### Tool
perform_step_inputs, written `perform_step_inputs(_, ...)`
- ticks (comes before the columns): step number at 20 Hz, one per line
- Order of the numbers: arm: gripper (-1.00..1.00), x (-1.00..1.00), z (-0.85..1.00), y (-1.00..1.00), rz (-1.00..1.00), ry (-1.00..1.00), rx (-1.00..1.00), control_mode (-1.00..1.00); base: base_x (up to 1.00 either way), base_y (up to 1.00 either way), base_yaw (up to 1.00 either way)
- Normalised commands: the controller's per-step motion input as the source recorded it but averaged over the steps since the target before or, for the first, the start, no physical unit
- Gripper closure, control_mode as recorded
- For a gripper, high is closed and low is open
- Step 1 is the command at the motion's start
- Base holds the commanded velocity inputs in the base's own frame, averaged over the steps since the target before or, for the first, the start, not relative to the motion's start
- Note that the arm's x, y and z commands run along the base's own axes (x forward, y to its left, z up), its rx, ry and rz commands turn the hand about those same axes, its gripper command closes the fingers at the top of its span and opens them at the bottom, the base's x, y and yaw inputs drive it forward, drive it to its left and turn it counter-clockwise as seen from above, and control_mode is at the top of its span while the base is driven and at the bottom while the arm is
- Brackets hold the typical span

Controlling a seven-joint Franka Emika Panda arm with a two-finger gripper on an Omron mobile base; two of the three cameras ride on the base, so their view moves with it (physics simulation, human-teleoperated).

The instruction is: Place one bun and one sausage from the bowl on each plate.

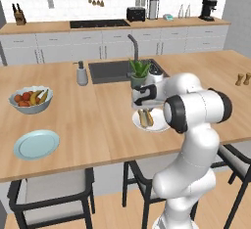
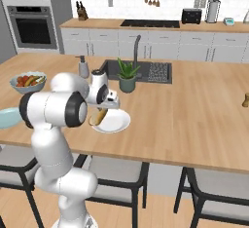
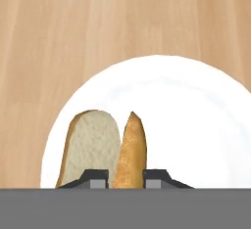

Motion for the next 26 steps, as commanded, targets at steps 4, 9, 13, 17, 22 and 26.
perform_step_inputs(4, 1.0, 0.26, -0.23, 0.0, 0.0, 0.0, 0.0, -1.0, 0.0, 0.0, 0.0)
perform_step_inputs(9, 1.0, 0.42, -0.3, 0.0, 0.0, 0.0, 0.0, -1.0, 0.0, 0.0, 0.0)
perform_step_inputs(13, 1.0, 0.48, -0.28, 0.0, 0.0, 0.0, 0.0, -1.0, 0.0, 0.0, 0.0)
perform_step_inputs(17, -1.0, 0.02, -0.09, 0.0, 0.0, 0.0, 0.0, -1.0, 0.0, 0.0, 0.0)
perform_step_inputs(22, -1.0, -0.04, 0.06, 0.0, 0.0, 0.0, 0.0, -1.0, 0.0, 0.0, 0.0)
perform_step_inputs(26, -1.0, -0.35, 0.46, 0.0, -0.04, 0.0, 0.0, -1.0, 0.0, 0.0, 0.0)
